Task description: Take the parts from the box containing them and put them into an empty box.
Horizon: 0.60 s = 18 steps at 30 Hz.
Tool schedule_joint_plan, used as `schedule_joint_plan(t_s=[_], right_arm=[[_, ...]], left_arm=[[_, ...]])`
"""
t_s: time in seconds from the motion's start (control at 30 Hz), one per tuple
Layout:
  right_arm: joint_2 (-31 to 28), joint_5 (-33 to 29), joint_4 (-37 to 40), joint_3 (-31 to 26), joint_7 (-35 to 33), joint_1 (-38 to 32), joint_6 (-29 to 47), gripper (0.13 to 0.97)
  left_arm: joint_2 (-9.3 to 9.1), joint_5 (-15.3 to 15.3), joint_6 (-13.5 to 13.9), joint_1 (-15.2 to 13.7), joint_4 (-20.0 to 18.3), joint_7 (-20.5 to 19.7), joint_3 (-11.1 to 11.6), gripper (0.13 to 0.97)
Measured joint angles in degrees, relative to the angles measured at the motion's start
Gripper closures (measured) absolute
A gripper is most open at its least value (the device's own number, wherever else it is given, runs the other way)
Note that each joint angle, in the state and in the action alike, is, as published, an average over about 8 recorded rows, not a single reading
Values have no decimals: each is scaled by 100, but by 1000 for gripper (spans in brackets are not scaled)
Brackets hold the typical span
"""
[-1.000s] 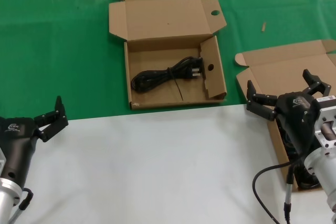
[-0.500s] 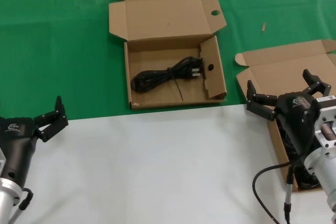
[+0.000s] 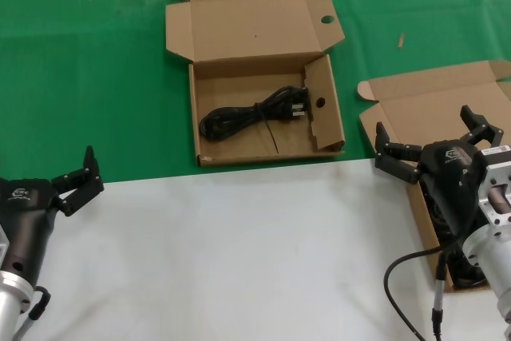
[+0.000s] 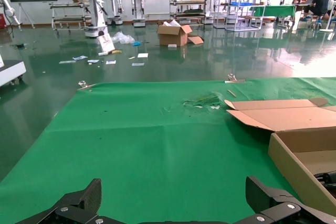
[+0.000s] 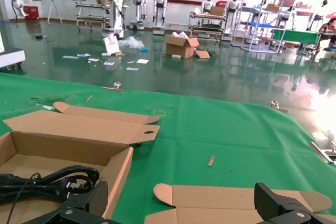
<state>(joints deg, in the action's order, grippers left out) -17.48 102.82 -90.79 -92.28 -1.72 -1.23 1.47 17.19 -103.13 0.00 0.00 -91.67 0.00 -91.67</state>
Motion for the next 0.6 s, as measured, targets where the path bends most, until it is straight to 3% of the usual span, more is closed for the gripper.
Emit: schedule_joint_plan(t_s=[0.6], right_arm=[[0, 0, 0, 0, 0, 0, 0, 129]], left_arm=[[0, 0, 0, 0, 0, 0, 0, 132]])
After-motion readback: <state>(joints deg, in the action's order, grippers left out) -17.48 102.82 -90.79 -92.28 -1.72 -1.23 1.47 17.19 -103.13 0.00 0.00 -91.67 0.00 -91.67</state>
